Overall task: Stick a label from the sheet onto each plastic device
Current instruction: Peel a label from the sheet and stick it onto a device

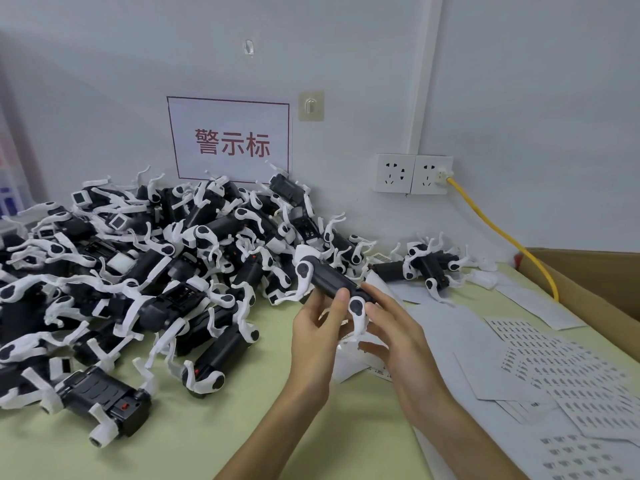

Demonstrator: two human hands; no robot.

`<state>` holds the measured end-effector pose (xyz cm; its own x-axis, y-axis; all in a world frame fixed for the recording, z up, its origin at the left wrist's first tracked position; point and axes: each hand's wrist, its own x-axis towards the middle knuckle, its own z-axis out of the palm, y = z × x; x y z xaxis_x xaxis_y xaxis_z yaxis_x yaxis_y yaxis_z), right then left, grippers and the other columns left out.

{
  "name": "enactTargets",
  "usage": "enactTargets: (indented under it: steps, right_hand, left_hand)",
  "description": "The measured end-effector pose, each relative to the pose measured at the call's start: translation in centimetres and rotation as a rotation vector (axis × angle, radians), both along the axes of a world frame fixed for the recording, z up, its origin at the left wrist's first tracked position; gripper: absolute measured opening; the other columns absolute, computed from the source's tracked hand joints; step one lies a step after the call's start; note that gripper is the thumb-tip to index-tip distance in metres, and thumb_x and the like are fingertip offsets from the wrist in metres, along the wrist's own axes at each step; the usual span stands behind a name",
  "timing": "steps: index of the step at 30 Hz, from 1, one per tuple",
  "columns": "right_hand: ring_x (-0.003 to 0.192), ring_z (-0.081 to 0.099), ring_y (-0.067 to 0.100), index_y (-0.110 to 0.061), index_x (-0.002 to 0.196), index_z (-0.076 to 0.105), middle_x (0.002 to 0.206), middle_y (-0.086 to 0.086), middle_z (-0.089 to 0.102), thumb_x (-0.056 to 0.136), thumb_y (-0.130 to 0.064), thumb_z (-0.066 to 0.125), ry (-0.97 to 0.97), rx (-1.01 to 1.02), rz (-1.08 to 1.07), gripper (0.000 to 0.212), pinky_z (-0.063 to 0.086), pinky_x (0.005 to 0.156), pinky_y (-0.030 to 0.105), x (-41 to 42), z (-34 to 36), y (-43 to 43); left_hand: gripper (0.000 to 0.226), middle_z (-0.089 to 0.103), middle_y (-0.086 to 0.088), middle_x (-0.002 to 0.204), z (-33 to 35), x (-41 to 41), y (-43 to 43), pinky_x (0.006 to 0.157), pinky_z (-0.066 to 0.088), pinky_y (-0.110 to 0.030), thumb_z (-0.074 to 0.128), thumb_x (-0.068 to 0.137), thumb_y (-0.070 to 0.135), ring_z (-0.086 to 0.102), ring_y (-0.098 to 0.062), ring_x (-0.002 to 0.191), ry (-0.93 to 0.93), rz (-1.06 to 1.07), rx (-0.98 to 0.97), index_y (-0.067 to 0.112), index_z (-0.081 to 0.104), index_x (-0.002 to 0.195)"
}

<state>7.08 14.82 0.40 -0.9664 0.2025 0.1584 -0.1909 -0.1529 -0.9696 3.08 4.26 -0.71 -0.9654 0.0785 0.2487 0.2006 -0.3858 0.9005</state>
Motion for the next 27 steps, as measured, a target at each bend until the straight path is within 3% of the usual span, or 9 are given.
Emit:
enactTargets:
  steps: [3, 8, 13, 17, 20, 23, 27]
  right_hand:
    - [0.111, 0.067, 0.014, -0.037, 0.123, 0.067, 0.119, -0.006, 0.072, 0.095, -0.029, 0.059, -0.020, 0.012, 0.011, 0.031, 0.052, 0.090, 0.036, -0.1, -0.1, 0.3]
    - [0.096, 0.070, 0.004, -0.035, 0.125, 0.063, 0.116, -0.008, 0.070, 0.088, -0.021, 0.073, -0.019, 0.119, -0.017, 0.041, 0.055, 0.083, 0.027, -0.2, -0.2, 0.0]
    - [0.097, 0.071, 0.012, -0.033, 0.121, 0.067, 0.112, -0.003, 0.072, 0.083, -0.022, 0.078, -0.022, 0.134, -0.010, 0.042, 0.056, 0.088, 0.034, -0.4, 0.0, 0.7]
    - [0.100, 0.070, 0.022, -0.029, 0.116, 0.073, 0.107, 0.008, 0.073, 0.073, -0.026, 0.083, -0.063, 0.048, 0.029, 0.044, 0.054, 0.095, 0.039, -0.5, 0.1, 1.4]
    - [0.095, 0.068, 0.027, -0.022, 0.118, 0.072, 0.102, 0.018, 0.072, 0.060, -0.033, 0.084, -0.118, 0.003, 0.059, 0.060, 0.052, 0.098, 0.045, -0.5, 0.2, 1.8]
    - [0.086, 0.069, 0.022, -0.013, 0.117, 0.072, 0.096, 0.015, 0.072, 0.062, -0.031, 0.082, -0.197, -0.066, 0.101, 0.059, 0.056, 0.080, 0.033, -0.6, 0.4, 2.1]
    - [0.064, 0.060, 0.021, -0.007, 0.108, 0.069, 0.075, 0.013, 0.064, 0.073, -0.032, 0.077, -0.328, -0.393, 0.041, 0.044, 0.051, 0.065, 0.031, -1.3, 0.9, 4.3]
  left_hand:
    - [0.024, 0.074, -0.011, 0.087, -0.1, -0.2, -0.1, 0.076, 0.059, -0.030, 0.068, 0.095, 0.026, 0.075, -0.023, 0.083, 0.005, 0.062, -0.035, 0.003, 0.069, 0.100]
    - [0.009, 0.078, -0.011, 0.093, -0.4, -0.2, -0.3, 0.085, 0.059, -0.035, 0.066, 0.098, 0.018, 0.076, -0.027, 0.092, 0.016, 0.082, -0.073, 0.012, 0.072, 0.098]
    - [0.016, 0.079, -0.010, 0.098, -0.3, -0.2, -0.4, 0.092, 0.057, -0.040, 0.071, 0.096, 0.023, 0.074, -0.030, 0.100, -0.004, 0.043, -0.064, 0.010, 0.073, 0.106]
    - [0.016, 0.079, -0.007, 0.098, -0.3, -0.1, -0.5, 0.087, 0.058, -0.029, 0.068, 0.097, 0.020, 0.075, -0.020, 0.097, -0.034, 0.012, -0.083, 0.014, 0.075, 0.110]
    - [0.015, 0.080, -0.005, 0.095, -0.3, -0.1, -0.4, 0.080, 0.057, -0.026, 0.069, 0.095, 0.019, 0.075, -0.016, 0.090, -0.064, 0.004, -0.095, 0.015, 0.076, 0.107]
    - [0.012, 0.079, -0.009, 0.094, -0.5, -0.1, -0.5, 0.086, 0.054, -0.034, 0.071, 0.094, 0.019, 0.071, -0.019, 0.088, -0.083, 0.008, -0.138, 0.018, 0.079, 0.102]
    - [0.031, 0.080, 0.006, 0.095, -0.9, -0.8, -0.8, 0.074, 0.050, -0.014, 0.063, 0.093, -0.004, 0.070, -0.009, 0.087, -0.063, 0.019, -0.303, 0.021, 0.082, 0.089]
